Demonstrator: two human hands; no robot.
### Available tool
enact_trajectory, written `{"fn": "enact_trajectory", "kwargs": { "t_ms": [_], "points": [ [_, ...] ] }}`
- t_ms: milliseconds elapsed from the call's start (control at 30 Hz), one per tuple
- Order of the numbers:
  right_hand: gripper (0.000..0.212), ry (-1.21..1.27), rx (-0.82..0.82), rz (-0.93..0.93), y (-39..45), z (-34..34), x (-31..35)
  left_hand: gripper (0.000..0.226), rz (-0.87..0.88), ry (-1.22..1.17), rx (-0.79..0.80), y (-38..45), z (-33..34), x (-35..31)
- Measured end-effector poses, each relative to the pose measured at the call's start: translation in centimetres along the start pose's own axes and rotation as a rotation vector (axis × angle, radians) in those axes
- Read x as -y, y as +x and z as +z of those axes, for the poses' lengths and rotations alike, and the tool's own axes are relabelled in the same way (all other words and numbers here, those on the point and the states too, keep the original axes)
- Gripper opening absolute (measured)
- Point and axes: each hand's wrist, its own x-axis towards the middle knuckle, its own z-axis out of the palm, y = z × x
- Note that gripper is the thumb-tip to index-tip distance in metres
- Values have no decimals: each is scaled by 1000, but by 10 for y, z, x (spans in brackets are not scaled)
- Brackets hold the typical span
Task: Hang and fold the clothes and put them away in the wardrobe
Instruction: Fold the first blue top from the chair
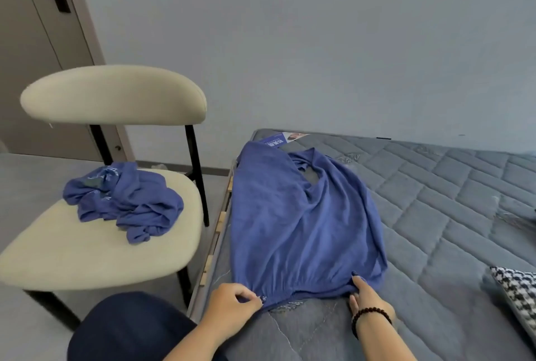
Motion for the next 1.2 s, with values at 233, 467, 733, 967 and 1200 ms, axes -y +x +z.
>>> {"fn": "enact_trajectory", "kwargs": {
  "t_ms": [233, 467, 733, 967, 1200],
  "points": [
    [8, -234, -28, -601, -15, 44, 5, 21, -80, -193, -68, 19, -6, 12],
    [37, -1494, 1188, -1143, -43, 67, -62, 22, -362, -550, 4, 25, -4, 10],
    [49, -1359, 1147, -1013, -46, 53, -98, 13, -424, -695, 62, 20, -8, 3],
    [37, -1132, 1018, -1062, -36, 42, -96, 14, -429, -530, -76, 24, -4, 10],
    [15, -1031, 860, -1251, -30, 47, -114, 25, -407, -576, 114, 16, -8, -1]
  ]
}}
